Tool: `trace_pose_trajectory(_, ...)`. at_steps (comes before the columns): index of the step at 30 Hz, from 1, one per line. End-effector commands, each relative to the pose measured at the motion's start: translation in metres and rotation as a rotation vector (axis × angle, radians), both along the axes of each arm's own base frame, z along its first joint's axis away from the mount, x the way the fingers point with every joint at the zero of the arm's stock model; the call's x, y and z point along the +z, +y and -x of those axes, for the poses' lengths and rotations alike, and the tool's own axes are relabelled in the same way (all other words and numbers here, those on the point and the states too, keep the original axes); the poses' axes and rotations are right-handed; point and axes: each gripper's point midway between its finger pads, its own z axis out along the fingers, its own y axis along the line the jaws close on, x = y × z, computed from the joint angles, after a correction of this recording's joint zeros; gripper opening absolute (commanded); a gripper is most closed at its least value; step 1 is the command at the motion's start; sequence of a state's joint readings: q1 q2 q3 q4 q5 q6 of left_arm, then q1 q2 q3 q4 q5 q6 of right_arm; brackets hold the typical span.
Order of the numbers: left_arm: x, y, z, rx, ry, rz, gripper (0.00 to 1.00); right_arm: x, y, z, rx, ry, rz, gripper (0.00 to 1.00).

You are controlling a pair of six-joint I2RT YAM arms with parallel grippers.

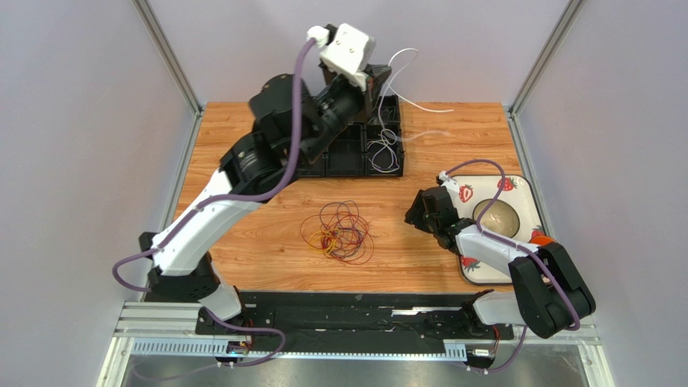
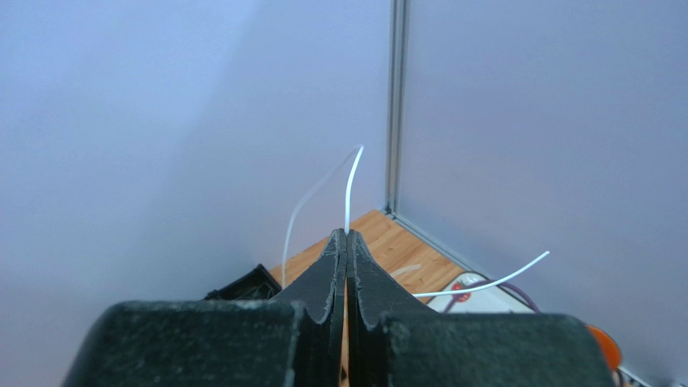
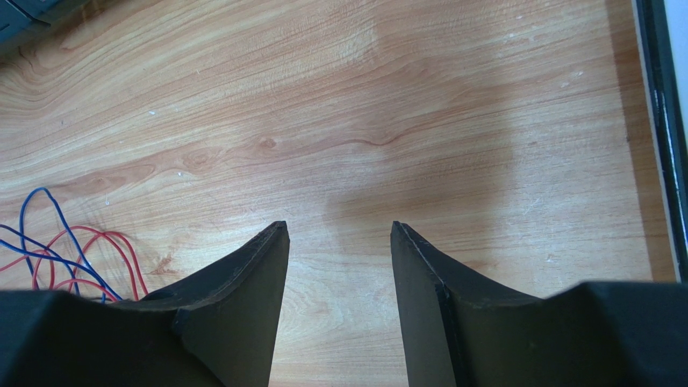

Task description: Untangle the cables

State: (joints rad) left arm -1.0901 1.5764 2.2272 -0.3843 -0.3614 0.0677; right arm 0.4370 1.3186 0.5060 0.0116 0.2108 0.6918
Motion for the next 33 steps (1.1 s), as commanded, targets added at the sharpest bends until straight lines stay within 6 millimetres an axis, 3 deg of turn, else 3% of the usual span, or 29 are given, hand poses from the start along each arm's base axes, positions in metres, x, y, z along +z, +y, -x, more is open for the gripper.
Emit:
trace_pose_trajectory(1, -0.001, -0.016, -0.039, 0.025, -0.041, -0.003, 0.0, 0.017, 0.001, -0.014, -0.028, -0.053, -0.021, 0.53)
trace_pose_trajectory(5, -0.012, -0.029, -0.065, -0.057, -0.015, 0.018, 0.0, 0.016, 0.001, -0.014, -0.029, -0.051, -0.023, 0.53)
trace_pose_trajectory(9, -0.02, -0.027, -0.09, -0.098, 0.016, 0.047, 0.0, 0.016, 0.001, -0.014, -0.028, -0.05, -0.025, 0.53)
trace_pose_trajectory(33, -0.077, -0.031, -0.182, -0.165, 0.071, 0.11, 0.0, 0.013, 0.002, -0.015, -0.023, -0.036, -0.029, 0.53)
